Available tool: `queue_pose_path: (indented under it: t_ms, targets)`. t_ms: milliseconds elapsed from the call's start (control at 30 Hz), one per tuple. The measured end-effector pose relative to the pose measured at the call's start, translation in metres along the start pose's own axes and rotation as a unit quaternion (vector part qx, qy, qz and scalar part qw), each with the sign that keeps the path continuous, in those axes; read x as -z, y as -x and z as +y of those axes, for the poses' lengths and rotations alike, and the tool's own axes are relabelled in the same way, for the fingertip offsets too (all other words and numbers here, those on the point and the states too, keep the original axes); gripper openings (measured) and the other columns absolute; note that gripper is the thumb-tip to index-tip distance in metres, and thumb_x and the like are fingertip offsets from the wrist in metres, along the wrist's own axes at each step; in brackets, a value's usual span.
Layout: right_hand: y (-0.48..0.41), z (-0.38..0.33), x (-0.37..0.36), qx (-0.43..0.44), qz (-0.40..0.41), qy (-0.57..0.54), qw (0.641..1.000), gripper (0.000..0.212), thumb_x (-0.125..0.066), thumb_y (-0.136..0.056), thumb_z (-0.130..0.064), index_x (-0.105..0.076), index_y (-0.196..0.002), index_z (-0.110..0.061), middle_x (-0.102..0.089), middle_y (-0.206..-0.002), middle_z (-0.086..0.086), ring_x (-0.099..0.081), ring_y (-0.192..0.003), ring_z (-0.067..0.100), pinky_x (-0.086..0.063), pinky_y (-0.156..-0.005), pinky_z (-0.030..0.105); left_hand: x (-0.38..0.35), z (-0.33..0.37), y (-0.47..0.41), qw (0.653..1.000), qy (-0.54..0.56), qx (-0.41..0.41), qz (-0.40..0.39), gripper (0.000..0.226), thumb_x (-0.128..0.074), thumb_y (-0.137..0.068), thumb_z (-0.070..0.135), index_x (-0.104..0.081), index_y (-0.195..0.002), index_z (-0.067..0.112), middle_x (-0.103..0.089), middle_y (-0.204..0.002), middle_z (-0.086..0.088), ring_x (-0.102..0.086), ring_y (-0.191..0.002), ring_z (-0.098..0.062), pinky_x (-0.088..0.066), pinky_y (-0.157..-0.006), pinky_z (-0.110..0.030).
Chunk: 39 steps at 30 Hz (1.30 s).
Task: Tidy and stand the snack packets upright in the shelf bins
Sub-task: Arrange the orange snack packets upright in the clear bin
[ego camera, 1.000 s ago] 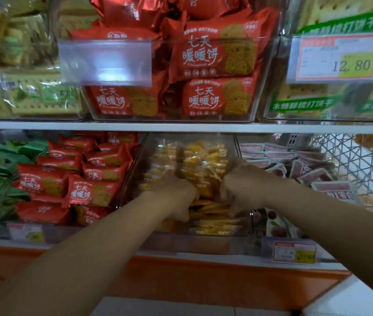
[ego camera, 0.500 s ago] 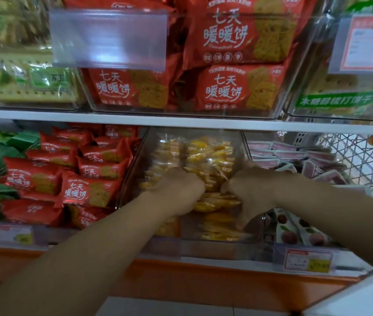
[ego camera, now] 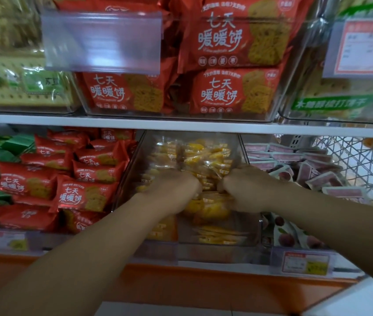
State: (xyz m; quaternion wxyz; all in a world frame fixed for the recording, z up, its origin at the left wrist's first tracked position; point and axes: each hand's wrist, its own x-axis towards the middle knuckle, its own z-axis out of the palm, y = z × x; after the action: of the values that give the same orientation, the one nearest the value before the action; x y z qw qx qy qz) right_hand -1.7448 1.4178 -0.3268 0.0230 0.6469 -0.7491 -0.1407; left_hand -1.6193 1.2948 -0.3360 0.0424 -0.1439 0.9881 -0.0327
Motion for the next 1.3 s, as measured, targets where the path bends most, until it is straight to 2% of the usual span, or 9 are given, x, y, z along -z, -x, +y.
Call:
queue_pose_path:
  t_ms: [167, 333, 500, 600, 700, 867, 1100, 1200, 1300]
  targets:
    - [0.001, 0.005, 0.012, -0.001, -0.035, -0.077, 0.996, 0.03, -0.056, -0.089, -0.043, -0.061, -0.096, -0.014, -0.05, -0.08, -0.001, -0.052, -0.086, 0.02, -0.027, -0.069, 0.024, 0.006, -0.009, -0.003, 0.999, 0.034, -0.004, 0.001, 0.017, -0.049, -0.095, 0.021, -0.065, -0.099, 0.021, -0.056, -0.086, 0.001, -0.055, -0.087, -0.02, -0.032, -0.065, -0.025]
    - [0.008, 0.007, 0.009, -0.019, -0.049, -0.035, 0.998, 0.034, -0.054, -0.088, -0.048, -0.057, -0.109, -0.02, -0.062, -0.104, -0.001, -0.052, -0.11, 0.018, -0.017, -0.106, 0.037, -0.002, 0.003, -0.008, 0.994, 0.105, -0.013, 0.006, 0.011, -0.052, -0.094, 0.018, -0.058, -0.085, 0.022, -0.052, -0.078, 0.003, -0.055, -0.078, -0.021, -0.033, -0.055, -0.026]
    - [0.029, 0.008, 0.003, -0.057, -0.012, -0.097, 0.994, 0.063, -0.059, -0.081, -0.054, -0.038, -0.136, -0.035, -0.062, -0.114, -0.015, -0.04, -0.125, 0.009, 0.001, -0.116, 0.047, -0.001, 0.011, -0.005, 0.98, 0.197, 0.02, -0.01, 0.016, -0.052, -0.095, 0.021, -0.066, -0.103, 0.017, -0.058, -0.1, -0.004, -0.056, -0.095, -0.021, -0.033, -0.07, -0.023]
    - [0.05, 0.009, -0.005, -0.073, 0.089, -0.182, 0.977, 0.065, -0.065, -0.076, -0.053, -0.041, -0.135, -0.038, -0.058, -0.116, -0.022, -0.035, -0.122, 0.001, -0.01, -0.117, 0.042, 0.003, 0.013, -0.004, 0.978, 0.207, 0.011, -0.03, 0.018, -0.053, -0.095, 0.021, -0.066, -0.107, 0.015, -0.061, -0.109, -0.005, -0.052, -0.093, -0.016, -0.03, -0.07, -0.021]
    - [0.064, 0.007, -0.019, -0.084, 0.188, -0.233, 0.95, 0.051, -0.071, -0.075, -0.046, -0.057, -0.122, -0.036, -0.054, -0.125, -0.013, -0.038, -0.124, 0.009, -0.025, -0.111, 0.035, 0.015, 0.02, -0.004, 0.972, 0.225, 0.02, -0.059, 0.021, -0.053, -0.096, 0.022, -0.066, -0.112, 0.014, -0.058, -0.109, -0.001, -0.051, -0.095, -0.015, -0.032, -0.073, -0.021]
    - [0.067, -0.007, -0.038, -0.117, 0.249, -0.393, 0.878, 0.032, -0.074, -0.075, -0.036, -0.066, -0.106, -0.032, -0.044, -0.137, -0.009, -0.035, -0.131, 0.012, -0.026, -0.106, 0.026, 0.018, 0.034, -0.003, 0.958, 0.271, 0.076, -0.048, 0.018, -0.056, -0.094, 0.026, -0.068, -0.105, 0.017, -0.058, -0.108, 0.004, -0.051, -0.095, -0.011, -0.039, -0.079, -0.023]
    - [0.075, -0.013, -0.047, -0.146, 0.258, -0.442, 0.847, 0.049, -0.06, -0.089, -0.028, -0.044, -0.136, -0.026, -0.032, -0.148, -0.001, -0.03, -0.135, 0.012, -0.023, -0.105, 0.018, -0.006, 0.066, 0.018, 0.841, 0.511, 0.175, 0.04, 0.023, -0.056, -0.094, 0.028, -0.062, -0.117, 0.025, -0.058, -0.116, 0.008, -0.052, -0.104, -0.008, -0.041, -0.087, -0.022]
    - [0.073, -0.01, -0.047, -0.145, 0.217, -0.53, 0.807, 0.056, -0.056, -0.092, -0.028, -0.033, -0.143, -0.025, -0.042, -0.143, 0.0, -0.041, -0.129, 0.016, -0.035, -0.109, 0.032, -0.011, 0.074, 0.02, 0.783, 0.576, 0.225, 0.068, 0.039, -0.057, -0.093, 0.036, -0.05, -0.13, 0.028, -0.053, -0.125, 0.007, -0.051, -0.112, -0.012, -0.043, -0.097, -0.029]
    - [0.079, -0.011, -0.05, -0.126, 0.183, -0.571, 0.791, 0.06, -0.051, -0.094, -0.032, -0.023, -0.147, -0.03, -0.04, -0.145, -0.003, -0.04, -0.131, 0.014, -0.038, -0.108, 0.039, -0.02, 0.076, 0.025, 0.749, 0.604, 0.265, 0.067, 0.041, -0.053, -0.094, 0.038, -0.045, -0.133, 0.03, -0.05, -0.123, 0.006, -0.049, -0.108, -0.014, -0.042, -0.093, -0.03]
